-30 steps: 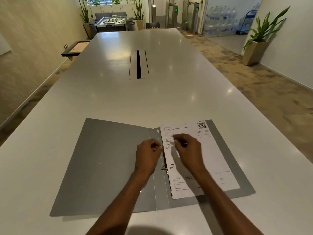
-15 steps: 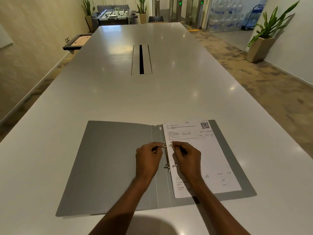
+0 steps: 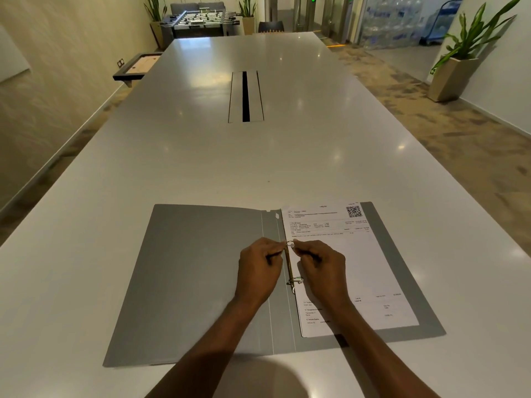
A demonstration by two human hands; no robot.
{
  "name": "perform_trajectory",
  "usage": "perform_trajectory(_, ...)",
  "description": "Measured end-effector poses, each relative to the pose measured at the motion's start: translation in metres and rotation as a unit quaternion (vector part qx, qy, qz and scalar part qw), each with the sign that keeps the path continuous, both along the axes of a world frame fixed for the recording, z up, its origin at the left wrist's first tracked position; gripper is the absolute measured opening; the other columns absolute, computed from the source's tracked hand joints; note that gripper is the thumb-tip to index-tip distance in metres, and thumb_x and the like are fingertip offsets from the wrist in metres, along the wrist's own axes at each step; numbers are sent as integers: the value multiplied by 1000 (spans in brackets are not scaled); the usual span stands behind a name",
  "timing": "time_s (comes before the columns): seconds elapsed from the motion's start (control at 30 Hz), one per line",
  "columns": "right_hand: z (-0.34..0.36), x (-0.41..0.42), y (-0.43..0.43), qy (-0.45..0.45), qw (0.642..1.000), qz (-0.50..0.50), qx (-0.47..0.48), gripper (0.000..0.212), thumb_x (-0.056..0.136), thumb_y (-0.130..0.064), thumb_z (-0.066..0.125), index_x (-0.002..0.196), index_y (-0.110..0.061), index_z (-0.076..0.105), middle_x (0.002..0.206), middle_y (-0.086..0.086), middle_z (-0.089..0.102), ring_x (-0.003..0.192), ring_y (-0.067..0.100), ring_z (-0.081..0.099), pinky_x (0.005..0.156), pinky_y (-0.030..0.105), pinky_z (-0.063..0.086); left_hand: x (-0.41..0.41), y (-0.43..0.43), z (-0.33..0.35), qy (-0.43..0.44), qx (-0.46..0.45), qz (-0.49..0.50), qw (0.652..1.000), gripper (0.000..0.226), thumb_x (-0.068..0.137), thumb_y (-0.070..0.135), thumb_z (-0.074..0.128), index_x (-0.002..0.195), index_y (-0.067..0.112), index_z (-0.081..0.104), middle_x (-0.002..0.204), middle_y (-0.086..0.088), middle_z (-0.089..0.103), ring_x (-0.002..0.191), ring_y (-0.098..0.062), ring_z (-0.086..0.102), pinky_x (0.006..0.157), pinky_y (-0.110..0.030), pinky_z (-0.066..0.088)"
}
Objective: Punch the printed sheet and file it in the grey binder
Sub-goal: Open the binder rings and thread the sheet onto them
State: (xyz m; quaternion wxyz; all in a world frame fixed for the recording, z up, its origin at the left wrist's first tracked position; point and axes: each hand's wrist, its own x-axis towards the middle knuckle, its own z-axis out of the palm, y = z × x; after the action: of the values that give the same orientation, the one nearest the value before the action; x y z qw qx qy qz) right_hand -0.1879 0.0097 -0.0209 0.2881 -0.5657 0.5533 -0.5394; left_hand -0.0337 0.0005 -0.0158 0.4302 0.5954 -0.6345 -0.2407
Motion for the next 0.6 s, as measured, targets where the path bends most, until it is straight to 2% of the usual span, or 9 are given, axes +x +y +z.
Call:
perform_trajectory(0.07, -1, 1, 0, -1, 1000, 4, 2, 32, 89, 12, 64, 103, -11, 81, 100, -5, 79, 96, 7, 74, 90, 26, 58, -1, -1, -1, -15, -5, 1, 1000, 17, 99, 14, 68, 107, 11, 82, 96, -1, 77, 82, -9, 71, 75, -19, 61)
perform_trajectory(0.2, 3, 1, 1, 14, 1000, -2, 1, 33, 91, 10, 64, 104, -16, 80, 99, -13, 76, 96, -1, 72, 91, 17, 56, -1, -1, -3, -14, 1, 2, 1000, 18, 99, 16, 68, 109, 11, 82, 96, -2, 78, 82, -10, 71, 76, -21, 62)
perform_trajectory(0.4, 6, 3, 3, 21, 1000, -10, 0, 35, 91, 6, 66, 103, -24, 78, 97, -22, 73, 95, -6, 71, 88, 6, 50, -3, -1, 1, -18, 19, 9, 1000, 19, 100, 14, 66, 110, 14, 81, 99, 1, 78, 84, -9, 71, 78, -15, 59)
perform_trajectory(0.5, 9, 3, 2, 17, 1000, -10, 13, 26, 92, 1, 69, 103, -20, 79, 96, -17, 75, 95, -7, 70, 85, 4, 49, -5, 1, 9, -18, 28, 6, 999, 19, 99, 11, 64, 111, 15, 79, 103, 4, 76, 87, -6, 70, 78, -5, 52)
perform_trajectory(0.6, 15, 1, 0, 11, 999, 2, 44, 20, 92, -3, 70, 103, -16, 80, 97, -9, 78, 93, -6, 70, 82, 2, 49, -10, 0, 12, -11, 40, -2, 999, 18, 100, 10, 60, 109, 17, 74, 103, 2, 74, 86, -5, 69, 76, -6, 53)
